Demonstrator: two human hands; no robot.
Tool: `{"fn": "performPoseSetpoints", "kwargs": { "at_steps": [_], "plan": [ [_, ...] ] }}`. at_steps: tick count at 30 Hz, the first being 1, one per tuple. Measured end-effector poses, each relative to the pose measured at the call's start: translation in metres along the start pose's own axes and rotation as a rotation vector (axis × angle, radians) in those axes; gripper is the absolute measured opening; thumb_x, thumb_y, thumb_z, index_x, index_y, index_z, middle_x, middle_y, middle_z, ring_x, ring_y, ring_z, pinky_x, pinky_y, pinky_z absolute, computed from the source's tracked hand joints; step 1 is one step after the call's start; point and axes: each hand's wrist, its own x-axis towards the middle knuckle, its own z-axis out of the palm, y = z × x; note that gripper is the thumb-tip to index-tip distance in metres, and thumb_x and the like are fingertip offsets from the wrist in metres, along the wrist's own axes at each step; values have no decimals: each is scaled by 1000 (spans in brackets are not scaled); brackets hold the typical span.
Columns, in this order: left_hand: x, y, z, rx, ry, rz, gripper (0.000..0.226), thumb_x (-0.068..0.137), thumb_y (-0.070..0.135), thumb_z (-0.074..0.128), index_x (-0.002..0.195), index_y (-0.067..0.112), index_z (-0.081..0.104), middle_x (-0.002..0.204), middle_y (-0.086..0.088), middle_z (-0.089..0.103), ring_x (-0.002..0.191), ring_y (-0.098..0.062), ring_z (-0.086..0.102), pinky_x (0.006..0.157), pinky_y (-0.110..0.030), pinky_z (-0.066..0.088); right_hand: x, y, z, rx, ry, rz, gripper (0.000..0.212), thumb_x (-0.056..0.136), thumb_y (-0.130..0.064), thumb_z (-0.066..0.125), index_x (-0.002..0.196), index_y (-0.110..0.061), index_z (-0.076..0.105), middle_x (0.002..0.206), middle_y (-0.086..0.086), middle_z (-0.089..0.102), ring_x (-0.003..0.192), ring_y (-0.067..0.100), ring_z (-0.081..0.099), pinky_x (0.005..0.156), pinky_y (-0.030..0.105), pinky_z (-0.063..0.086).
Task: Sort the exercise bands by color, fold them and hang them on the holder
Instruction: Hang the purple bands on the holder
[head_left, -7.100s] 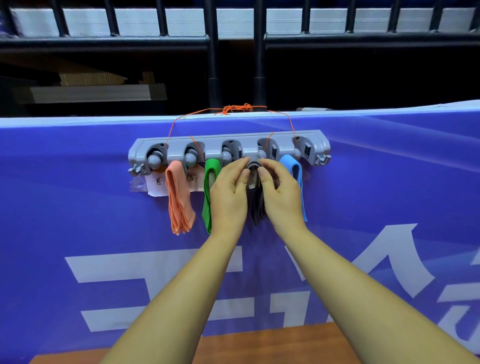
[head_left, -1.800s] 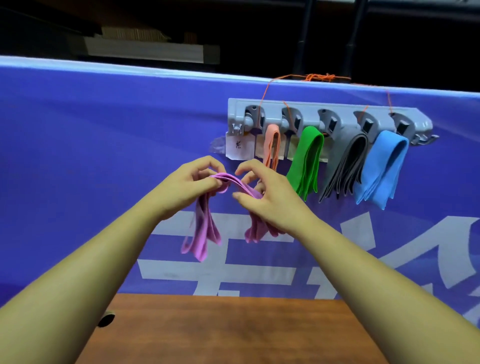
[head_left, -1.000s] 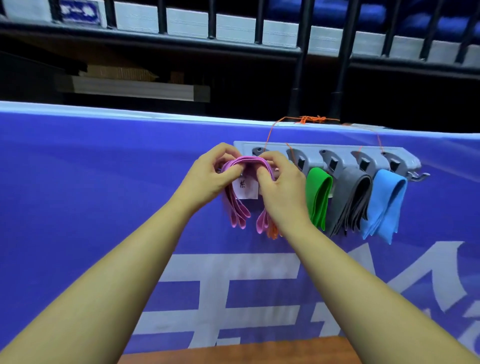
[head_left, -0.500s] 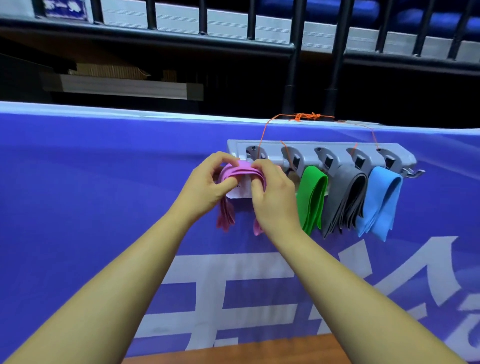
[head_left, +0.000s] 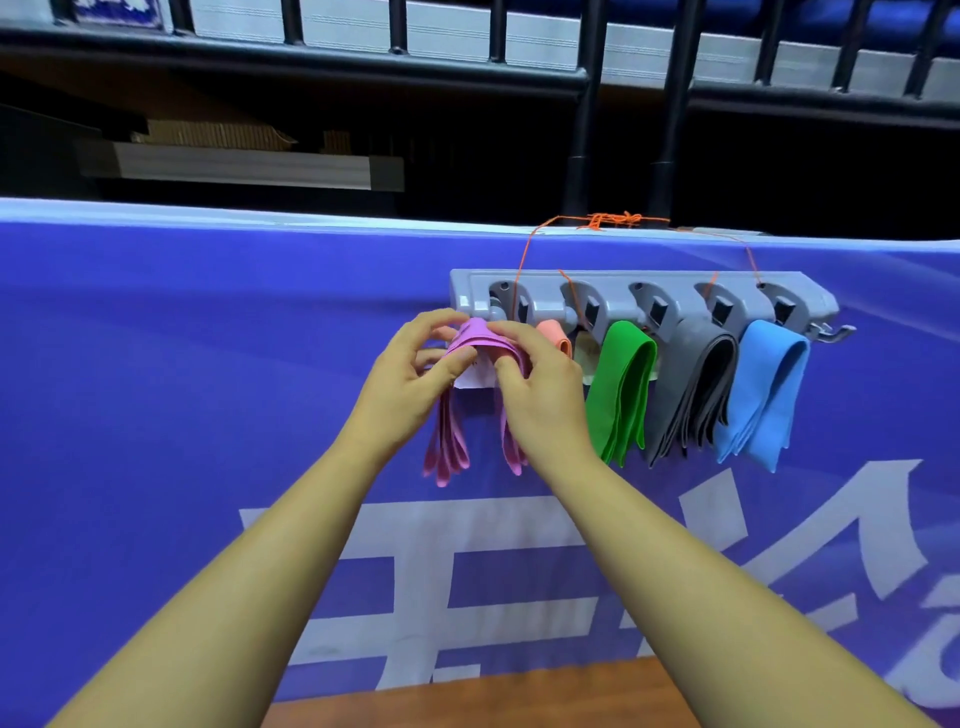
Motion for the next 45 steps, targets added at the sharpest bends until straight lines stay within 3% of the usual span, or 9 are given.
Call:
{"fn": "performPoseSetpoints", "kwargs": {
  "at_steps": [5, 9, 14, 20, 23, 28, 32, 38, 45],
  "plan": [
    [-1, 2, 3, 14, 18, 12, 30, 95, 33, 59, 124, 34, 62, 122, 3, 60, 103, -12, 66, 92, -26, 52, -5, 8, 3, 63, -43, -12, 30, 96, -33, 57, 125, -26, 65, 116, -17, 67, 109, -5, 59, 92, 14, 47],
    [-1, 5, 5, 47, 52, 53, 23, 97, 36, 53, 115, 45, 64, 114, 18, 60, 110, -10, 60, 93, -23, 48, -3, 7, 8, 75, 8, -34, 28, 101, -30, 50, 122, -23, 67, 115, -11, 68, 109, 2, 60, 93, 25, 50],
    [-1, 8, 10, 67, 113, 78, 21, 98, 31, 54, 113, 35, 68, 118, 2, 60, 112, -2, 56, 85, -6, 41, 0, 4, 11, 42, 72, -69, 26, 101, -21, 47, 115, -19, 68, 112, -8, 69, 108, 2, 58, 98, 38, 46],
    [2, 6, 15, 102, 173, 113, 18, 96, 32, 58, 110, 33, 70, 112, 4, 59, 109, -7, 57, 84, -21, 48, -1, 7, 15, 93, 145, -39, 16, 98, -28, 51, 105, -28, 65, 103, -13, 66, 103, 13, 63, 87, 44, 52],
    [2, 10, 15, 124, 147, 120, 19, 96, 29, 59, 110, 28, 71, 110, 5, 60, 107, -9, 58, 82, -20, 47, -1, 7, 13, 156, 136, -8, 17, 97, -25, 54, 106, -23, 69, 102, -11, 70, 101, 10, 65, 89, 39, 54],
    [-7, -4, 9, 166, 41, 173, 34, 95, 28, 58, 129, 28, 62, 124, 7, 54, 122, -14, 54, 102, -32, 46, -11, 10, 7, 186, 57, -12, 25, 99, -16, 52, 118, -19, 69, 113, -12, 70, 108, 1, 62, 94, 22, 49],
    [-10, 3, 11, 22, 95, 96, 29, 97, 22, 59, 124, 27, 63, 122, 11, 62, 117, -13, 59, 98, -35, 51, -10, 10, 9, 123, 83, -3, 26, 100, -17, 50, 118, -19, 69, 111, -11, 71, 106, -6, 58, 93, 13, 43],
    [-18, 1, 14, 10, 131, 118, 31, 95, 15, 61, 126, 17, 64, 120, 0, 58, 116, -10, 57, 92, -22, 51, -16, 13, 13, 119, 61, 9, 27, 97, -25, 55, 122, -21, 65, 112, -11, 70, 106, 3, 64, 93, 28, 51],
    [-24, 4, 17, 62, 191, 74, 30, 95, 12, 59, 123, 22, 65, 120, 7, 65, 112, -8, 62, 94, -26, 52, -18, 13, 7, 75, 69, 65, 23, 97, -19, 54, 113, -17, 71, 99, -6, 73, 90, 6, 66, 82, 19, 50]
  ]
}}
